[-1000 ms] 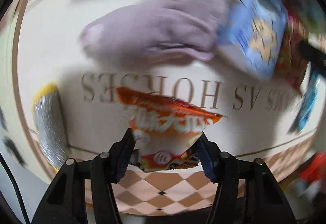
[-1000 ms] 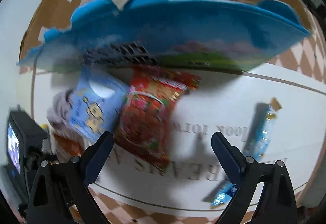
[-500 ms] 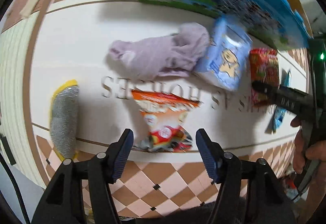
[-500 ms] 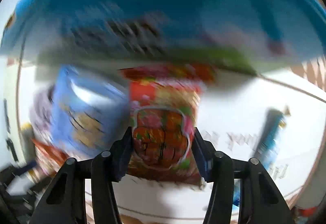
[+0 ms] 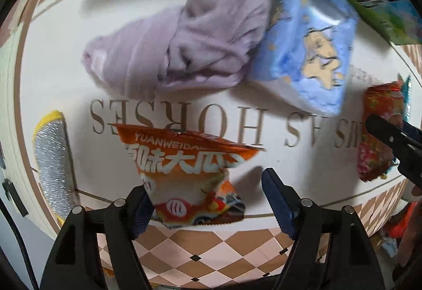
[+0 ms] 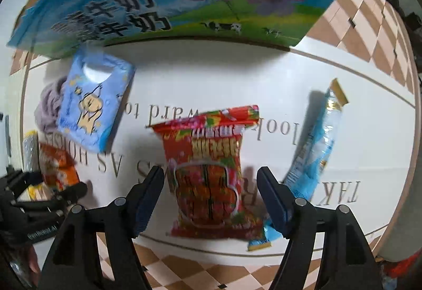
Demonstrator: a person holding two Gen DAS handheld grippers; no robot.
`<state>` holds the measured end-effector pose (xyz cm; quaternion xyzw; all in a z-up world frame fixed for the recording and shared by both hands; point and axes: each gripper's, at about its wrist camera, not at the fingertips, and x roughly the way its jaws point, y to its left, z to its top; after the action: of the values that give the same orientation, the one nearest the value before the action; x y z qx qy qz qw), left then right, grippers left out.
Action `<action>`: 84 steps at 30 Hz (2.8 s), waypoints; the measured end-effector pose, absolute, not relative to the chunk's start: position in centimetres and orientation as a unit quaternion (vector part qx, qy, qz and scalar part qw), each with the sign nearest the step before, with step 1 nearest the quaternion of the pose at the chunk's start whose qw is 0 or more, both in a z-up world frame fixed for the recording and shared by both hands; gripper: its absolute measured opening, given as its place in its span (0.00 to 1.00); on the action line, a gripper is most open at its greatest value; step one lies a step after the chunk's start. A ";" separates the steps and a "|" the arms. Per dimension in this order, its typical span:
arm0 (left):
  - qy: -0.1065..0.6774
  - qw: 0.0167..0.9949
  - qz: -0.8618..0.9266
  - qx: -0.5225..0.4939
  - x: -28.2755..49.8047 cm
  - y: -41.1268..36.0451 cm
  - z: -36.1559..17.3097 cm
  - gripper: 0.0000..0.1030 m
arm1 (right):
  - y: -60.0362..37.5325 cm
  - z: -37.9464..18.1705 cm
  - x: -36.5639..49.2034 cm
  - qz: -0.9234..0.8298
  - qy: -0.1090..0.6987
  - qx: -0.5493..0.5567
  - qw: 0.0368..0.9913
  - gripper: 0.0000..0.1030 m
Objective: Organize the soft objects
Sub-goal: 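Carry orange seed bag with left tool while right carries red bag into box, then carry yellow scrubber with left tool while right carries dog tissue pack into box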
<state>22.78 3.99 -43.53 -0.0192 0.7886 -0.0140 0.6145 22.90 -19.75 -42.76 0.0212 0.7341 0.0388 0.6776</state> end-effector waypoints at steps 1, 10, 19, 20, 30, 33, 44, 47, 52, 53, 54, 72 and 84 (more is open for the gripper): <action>0.785 0.620 -0.014 -0.016 22.8 3.8 -43.6 0.73 | -20.2 -43.1 23.4 0.036 0.738 0.021 0.673 0.73; 0.781 0.624 -0.001 -0.011 21.2 1.7 -43.0 0.48 | -18.1 -40.1 20.9 0.011 0.733 0.037 0.679 0.46; 0.744 0.665 -0.035 -0.061 21.5 -1.2 -35.6 0.47 | -19.2 -31.0 15.7 0.070 0.685 0.121 0.715 0.46; 0.732 0.676 -0.041 -0.065 21.8 -1.4 -33.9 0.47 | -19.7 -29.8 15.7 0.074 0.679 0.121 0.720 0.46; 0.688 0.722 -0.059 -0.041 36.8 -0.4 -24.3 0.47 | -20.0 -18.0 27.6 0.098 0.608 0.099 0.781 0.46; 0.699 0.713 -0.048 -0.021 42.4 -0.2 -26.3 0.47 | -19.8 -19.6 34.9 0.070 0.614 0.079 0.782 0.46; 0.751 0.659 -0.015 0.032 51.4 0.6 -35.6 0.47 | -19.9 -31.5 49.3 -0.022 0.683 0.001 0.730 0.46; 0.753 0.657 -0.013 0.036 52.1 0.8 -36.4 0.47 | -19.5 -32.7 50.6 -0.032 0.686 -0.009 0.727 0.46; 0.758 0.651 -0.024 0.026 52.9 1.2 -36.5 0.47 | -19.6 -35.5 52.7 -0.050 0.698 -0.002 0.715 0.46; 0.758 0.651 -0.028 0.022 53.1 1.2 -36.4 0.47 | -19.6 -36.1 53.0 -0.049 0.702 -0.002 0.710 0.47; 0.759 0.650 -0.031 0.019 53.3 1.3 -36.3 0.48 | -19.5 -36.5 53.2 -0.048 0.708 -0.006 0.705 0.48; 0.710 0.701 -0.045 -0.051 50.7 4.0 -30.8 0.99 | -19.2 -33.5 50.0 -0.012 0.697 0.040 0.715 1.00; 0.660 0.747 -0.061 -0.050 44.7 2.5 -24.3 0.99 | -18.3 -28.0 43.8 -0.010 0.672 -0.002 0.740 1.00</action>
<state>44.67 2.54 -24.34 -0.0500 0.6601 -0.0608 0.7470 43.81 -18.34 -28.01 -0.0022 0.6723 -0.0098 0.7402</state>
